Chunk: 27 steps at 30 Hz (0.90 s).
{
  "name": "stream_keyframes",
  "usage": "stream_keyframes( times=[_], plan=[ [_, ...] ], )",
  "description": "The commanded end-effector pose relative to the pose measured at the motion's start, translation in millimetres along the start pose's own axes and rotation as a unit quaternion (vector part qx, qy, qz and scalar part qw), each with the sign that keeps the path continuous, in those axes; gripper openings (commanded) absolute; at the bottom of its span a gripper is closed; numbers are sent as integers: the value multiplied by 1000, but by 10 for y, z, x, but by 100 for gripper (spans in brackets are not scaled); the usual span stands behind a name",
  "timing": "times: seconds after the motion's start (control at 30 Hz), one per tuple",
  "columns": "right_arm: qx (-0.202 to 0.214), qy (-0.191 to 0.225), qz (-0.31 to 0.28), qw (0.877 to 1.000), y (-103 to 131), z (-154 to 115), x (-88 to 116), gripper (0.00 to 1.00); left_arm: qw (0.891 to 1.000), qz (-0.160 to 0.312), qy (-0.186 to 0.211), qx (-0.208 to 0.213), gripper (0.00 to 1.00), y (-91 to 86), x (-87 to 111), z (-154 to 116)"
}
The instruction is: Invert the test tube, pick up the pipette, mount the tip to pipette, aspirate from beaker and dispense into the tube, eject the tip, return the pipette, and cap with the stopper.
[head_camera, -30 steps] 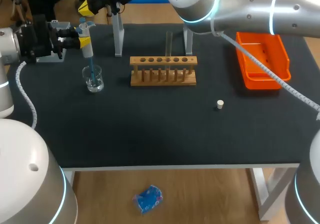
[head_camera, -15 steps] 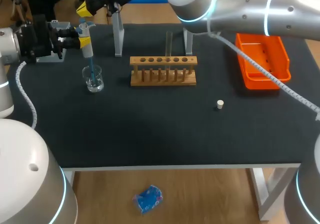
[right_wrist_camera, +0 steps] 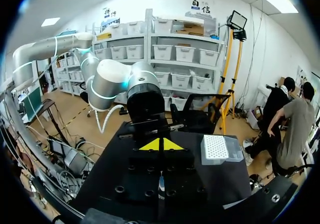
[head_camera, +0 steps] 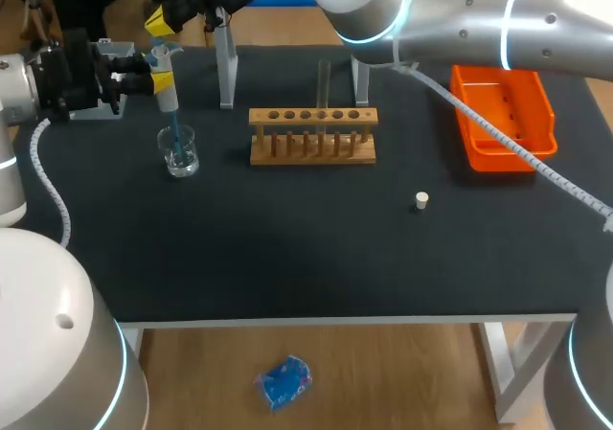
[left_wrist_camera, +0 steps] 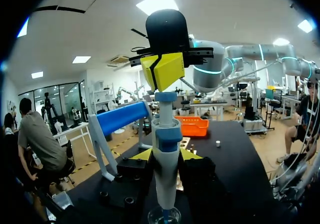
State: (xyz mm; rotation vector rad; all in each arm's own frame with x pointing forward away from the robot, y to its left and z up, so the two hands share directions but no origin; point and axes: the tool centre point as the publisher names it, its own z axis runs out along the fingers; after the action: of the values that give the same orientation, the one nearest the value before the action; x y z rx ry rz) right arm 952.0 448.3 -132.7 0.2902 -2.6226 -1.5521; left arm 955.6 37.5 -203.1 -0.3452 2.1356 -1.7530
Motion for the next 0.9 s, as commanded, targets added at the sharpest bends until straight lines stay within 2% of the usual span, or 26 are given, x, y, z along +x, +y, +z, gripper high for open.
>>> stream_keyframes(
  times=[0.03, 0.9],
  plan=[
    [4, 4, 3, 1000, -42, 26, -52, 0, 1000, 1, 0, 2, 0, -15, -7, 5],
    [7, 17, 22, 1000, -220, 118, 17, 0, 1000, 1, 0, 2, 0, -15, -7, 5]
  ],
)
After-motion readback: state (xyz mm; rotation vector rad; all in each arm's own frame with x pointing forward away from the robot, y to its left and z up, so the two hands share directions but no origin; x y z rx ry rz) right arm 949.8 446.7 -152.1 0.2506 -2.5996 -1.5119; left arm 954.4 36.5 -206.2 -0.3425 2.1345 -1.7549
